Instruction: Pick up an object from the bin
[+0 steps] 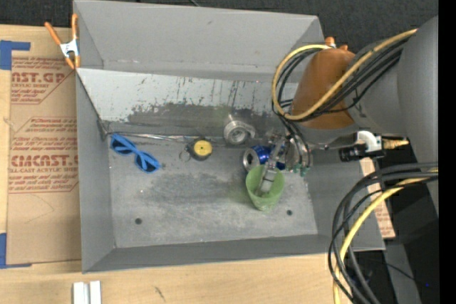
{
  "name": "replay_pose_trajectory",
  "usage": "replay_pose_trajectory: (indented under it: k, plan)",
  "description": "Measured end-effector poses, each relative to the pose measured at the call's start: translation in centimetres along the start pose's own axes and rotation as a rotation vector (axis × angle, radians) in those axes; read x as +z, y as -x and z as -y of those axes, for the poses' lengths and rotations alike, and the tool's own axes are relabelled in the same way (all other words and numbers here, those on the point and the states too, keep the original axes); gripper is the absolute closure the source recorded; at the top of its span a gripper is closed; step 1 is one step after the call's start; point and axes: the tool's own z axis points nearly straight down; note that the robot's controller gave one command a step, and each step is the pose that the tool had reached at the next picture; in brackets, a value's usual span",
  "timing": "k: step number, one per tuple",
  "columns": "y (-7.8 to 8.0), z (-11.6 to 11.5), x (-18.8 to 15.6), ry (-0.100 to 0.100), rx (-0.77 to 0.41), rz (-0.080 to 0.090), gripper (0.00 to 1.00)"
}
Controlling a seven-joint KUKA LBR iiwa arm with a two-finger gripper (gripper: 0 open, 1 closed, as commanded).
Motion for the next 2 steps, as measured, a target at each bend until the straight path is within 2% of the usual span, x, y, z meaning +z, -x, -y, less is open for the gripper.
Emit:
replay_pose_trajectory:
  k: [1, 2]
  plan:
    - [0.0, 0.0, -0.2, -0.001, -0.002, -0.001, 1.00]
    - [-3.8, 1.5, -20.1, 0.001, -0.033, 0.008, 1.00]
